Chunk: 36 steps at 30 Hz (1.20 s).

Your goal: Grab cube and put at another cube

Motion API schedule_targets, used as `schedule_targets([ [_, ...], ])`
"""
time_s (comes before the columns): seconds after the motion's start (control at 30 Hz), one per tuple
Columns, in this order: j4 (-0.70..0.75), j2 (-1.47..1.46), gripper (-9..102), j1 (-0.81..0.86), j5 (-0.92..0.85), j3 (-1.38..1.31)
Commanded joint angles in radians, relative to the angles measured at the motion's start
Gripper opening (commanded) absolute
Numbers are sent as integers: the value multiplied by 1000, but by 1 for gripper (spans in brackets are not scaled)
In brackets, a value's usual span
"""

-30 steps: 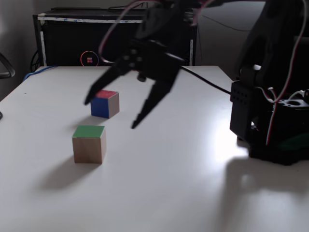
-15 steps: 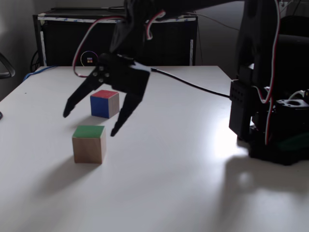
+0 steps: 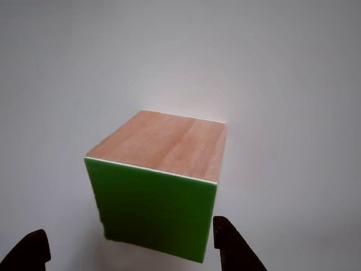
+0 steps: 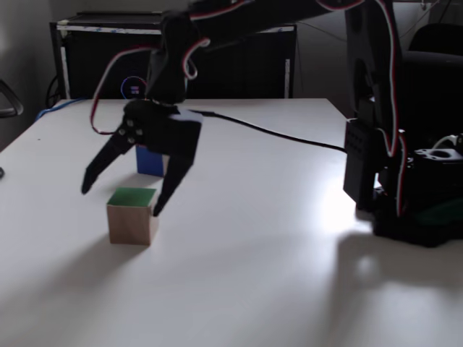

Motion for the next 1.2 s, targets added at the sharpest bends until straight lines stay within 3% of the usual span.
schedule_targets([
  [0.0, 5, -21, 44, 18, -12, -60],
  [0.33, 5, -104, 40, 15, -20, -92],
  [0.6, 5, -110, 25, 18, -8, -110],
  [0.8, 2, -38, 14, 58, 5, -103],
  [1.17, -2, 236, 12, 222, -25, 31],
])
